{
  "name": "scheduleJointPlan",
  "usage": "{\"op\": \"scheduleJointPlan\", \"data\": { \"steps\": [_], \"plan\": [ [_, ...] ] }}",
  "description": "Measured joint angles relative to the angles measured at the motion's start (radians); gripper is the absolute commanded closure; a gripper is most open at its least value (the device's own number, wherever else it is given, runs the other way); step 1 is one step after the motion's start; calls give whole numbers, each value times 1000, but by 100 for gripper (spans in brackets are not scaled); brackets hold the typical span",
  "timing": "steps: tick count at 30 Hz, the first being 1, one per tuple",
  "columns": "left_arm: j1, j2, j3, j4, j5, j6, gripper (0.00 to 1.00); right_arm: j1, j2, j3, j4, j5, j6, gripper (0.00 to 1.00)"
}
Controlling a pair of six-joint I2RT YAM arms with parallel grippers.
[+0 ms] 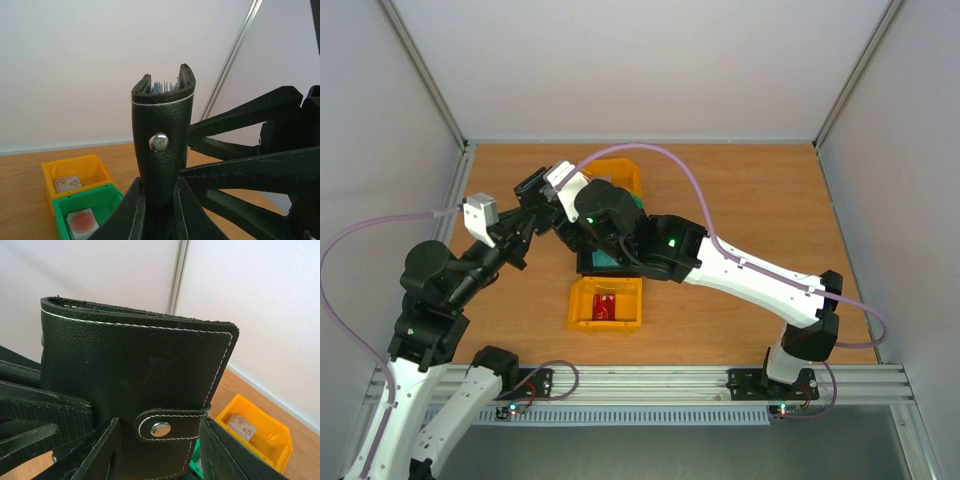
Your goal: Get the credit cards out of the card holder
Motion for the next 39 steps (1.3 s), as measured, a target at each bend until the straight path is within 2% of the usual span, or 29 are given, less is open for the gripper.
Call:
{"op": "scheduleJointPlan", "data": {
  "steps": [5, 9, 12, 16, 18, 20, 33, 39],
  "plan": [
    [0, 1, 0, 0, -1, 0, 100, 0, 13, 20, -7, 19, -6, 63],
    [4, 8, 0, 0, -14, -1, 100, 1, 49, 73, -23, 47, -23, 75],
    [5, 13, 0, 0, -21, 0, 100, 4, 66, 89, -29, 61, -31, 77],
    [5, 18, 0, 0, -20, 0, 100, 5, 71, 89, -35, 74, -34, 91],
    [5, 19, -1, -2, -19, 0, 100, 8, 74, 89, -35, 91, -37, 92],
    [5, 19, -1, -3, -19, 0, 100, 8, 76, 89, -34, 102, -39, 98],
    [5, 19, -1, -10, -28, 16, 100, 8, 77, 84, -32, 113, -31, 99],
    [2, 20, -3, -48, -24, 19, 100, -27, 29, -10, 0, 36, -8, 99]
  ]
}}
